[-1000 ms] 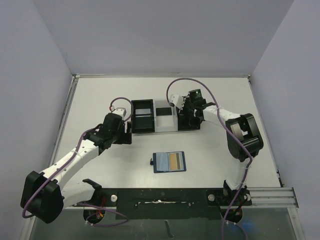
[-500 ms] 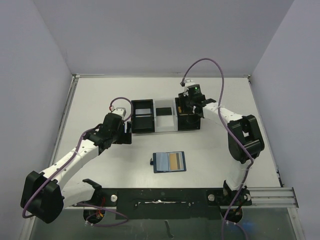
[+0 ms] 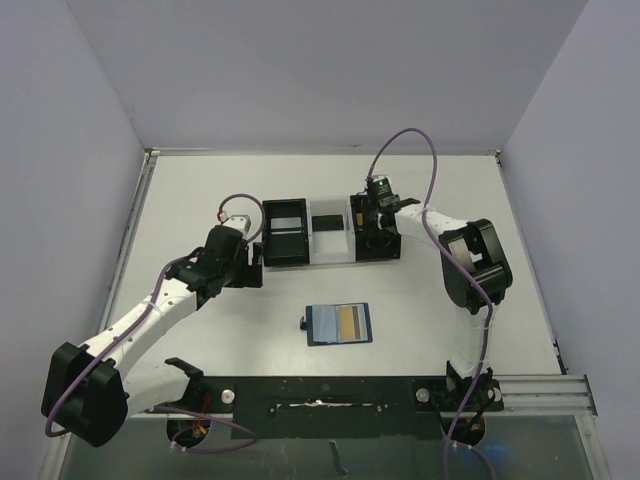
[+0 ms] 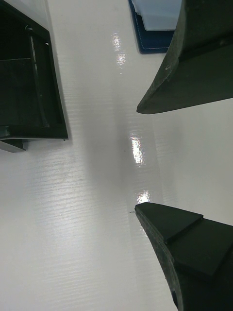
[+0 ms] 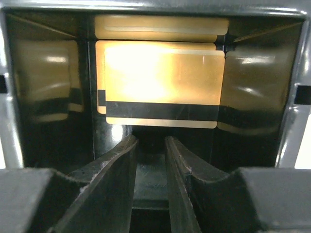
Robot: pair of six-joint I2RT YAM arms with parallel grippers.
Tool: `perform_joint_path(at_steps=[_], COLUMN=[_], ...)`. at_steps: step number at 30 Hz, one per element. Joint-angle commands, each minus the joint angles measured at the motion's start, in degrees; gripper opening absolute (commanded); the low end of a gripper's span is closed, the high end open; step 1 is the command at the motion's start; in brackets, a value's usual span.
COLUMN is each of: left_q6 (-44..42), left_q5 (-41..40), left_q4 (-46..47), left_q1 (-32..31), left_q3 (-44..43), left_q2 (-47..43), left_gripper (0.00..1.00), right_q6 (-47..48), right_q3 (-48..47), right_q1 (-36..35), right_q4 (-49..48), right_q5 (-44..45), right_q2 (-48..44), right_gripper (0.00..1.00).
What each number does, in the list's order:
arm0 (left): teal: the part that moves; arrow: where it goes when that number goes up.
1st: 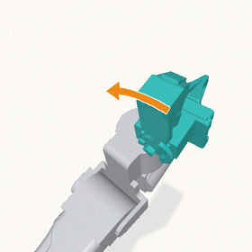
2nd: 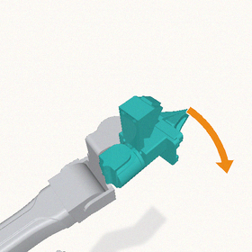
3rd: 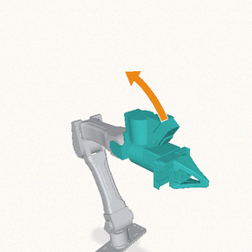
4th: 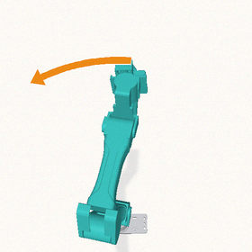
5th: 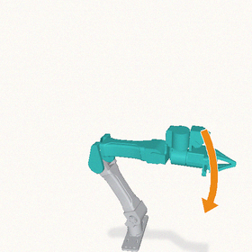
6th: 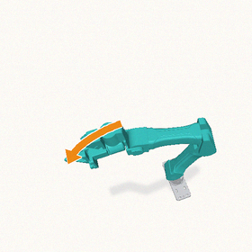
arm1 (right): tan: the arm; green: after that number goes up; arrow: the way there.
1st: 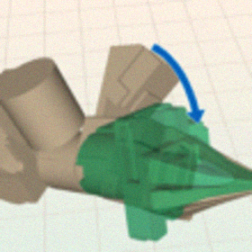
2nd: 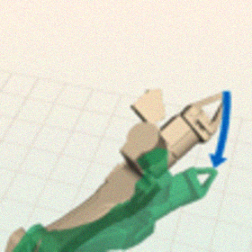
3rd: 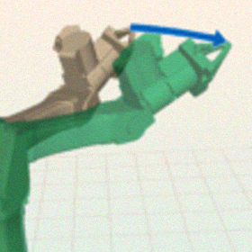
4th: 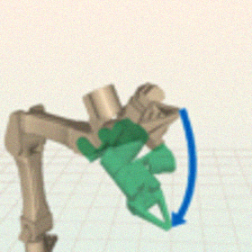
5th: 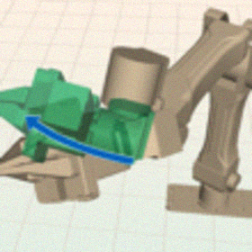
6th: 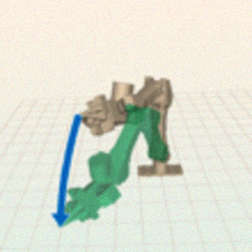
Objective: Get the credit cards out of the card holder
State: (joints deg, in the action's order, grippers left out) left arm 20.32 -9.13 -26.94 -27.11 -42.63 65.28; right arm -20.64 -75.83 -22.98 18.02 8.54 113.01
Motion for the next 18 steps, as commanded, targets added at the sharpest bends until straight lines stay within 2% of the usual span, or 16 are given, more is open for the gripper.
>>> perform_joint_path(at_steps=[1,18], left_q6=[-0.72,-0.89], left_q5=[0.68,1.50], left_q4=[2.41,2.51], left_q1=[0.57,0.66], left_q3=[-1.47,-1.53], left_q2=[-0.45,-0.06], left_gripper=[0.74,0.74], right_q6=[-1.38,-2.41], right_q3=[-2.86,-3.04], right_q1=[-0.41,-0.91], right_q4=[-1.11,-6.73], right_q5=[3.43,5.63], right_q2=[0.81,5.10], right_gripper=[0.30,0.37])
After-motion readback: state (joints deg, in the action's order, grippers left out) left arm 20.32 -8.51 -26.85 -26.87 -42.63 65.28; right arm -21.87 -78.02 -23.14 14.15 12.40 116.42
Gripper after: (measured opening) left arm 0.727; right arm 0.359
